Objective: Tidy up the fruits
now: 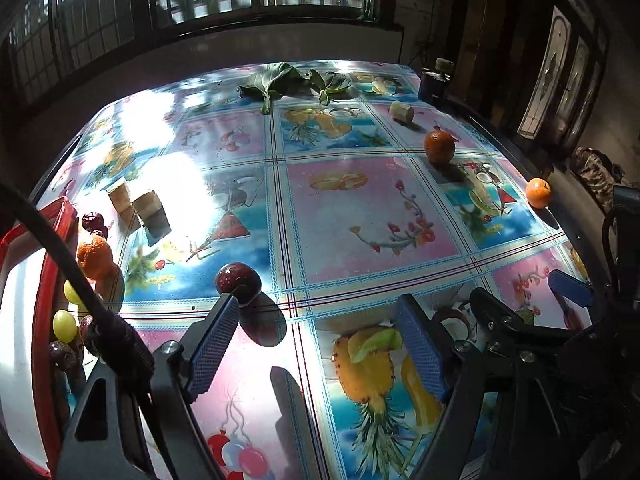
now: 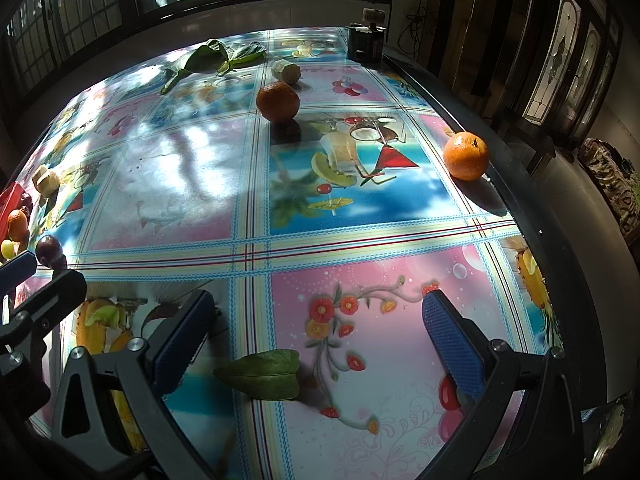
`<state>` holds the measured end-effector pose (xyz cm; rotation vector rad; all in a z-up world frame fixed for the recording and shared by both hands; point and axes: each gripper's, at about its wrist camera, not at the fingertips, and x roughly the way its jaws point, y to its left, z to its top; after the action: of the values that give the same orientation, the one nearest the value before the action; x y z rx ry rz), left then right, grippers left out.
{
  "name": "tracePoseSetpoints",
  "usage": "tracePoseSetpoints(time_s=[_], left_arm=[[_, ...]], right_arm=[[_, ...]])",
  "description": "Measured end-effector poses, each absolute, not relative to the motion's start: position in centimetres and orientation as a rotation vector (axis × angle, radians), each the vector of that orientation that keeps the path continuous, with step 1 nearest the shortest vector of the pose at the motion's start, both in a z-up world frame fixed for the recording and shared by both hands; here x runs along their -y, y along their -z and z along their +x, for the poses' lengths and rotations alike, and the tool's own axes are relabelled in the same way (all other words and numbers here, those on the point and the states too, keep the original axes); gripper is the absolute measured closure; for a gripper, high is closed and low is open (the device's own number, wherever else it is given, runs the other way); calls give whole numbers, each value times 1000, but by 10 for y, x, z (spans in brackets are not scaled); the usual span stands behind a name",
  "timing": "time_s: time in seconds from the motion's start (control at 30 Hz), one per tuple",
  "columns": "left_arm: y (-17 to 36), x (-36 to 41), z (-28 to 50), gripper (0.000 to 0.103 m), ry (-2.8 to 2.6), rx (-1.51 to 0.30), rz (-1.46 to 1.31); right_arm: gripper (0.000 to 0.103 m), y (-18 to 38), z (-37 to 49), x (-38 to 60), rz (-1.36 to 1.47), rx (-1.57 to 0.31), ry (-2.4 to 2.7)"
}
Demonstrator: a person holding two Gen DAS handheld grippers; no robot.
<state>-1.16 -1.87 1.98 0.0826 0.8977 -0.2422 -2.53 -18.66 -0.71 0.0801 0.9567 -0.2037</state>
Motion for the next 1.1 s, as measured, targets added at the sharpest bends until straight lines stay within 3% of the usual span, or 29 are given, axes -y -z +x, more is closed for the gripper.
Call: tracePoseSetpoints(time_s=[0.77,0.83,1.1], left_arm=[[-48,4,-35,22,-8,-891,69],[-49,6,-37,22,-6,-883,79],[-58,-2,-42,22,-9,-866,56]], right_arm=[[0,-5,-29,171,49,-979,132],[0,-19,-41,173,132,-899,88],[1,-24,-51,176,230,-934,-21]])
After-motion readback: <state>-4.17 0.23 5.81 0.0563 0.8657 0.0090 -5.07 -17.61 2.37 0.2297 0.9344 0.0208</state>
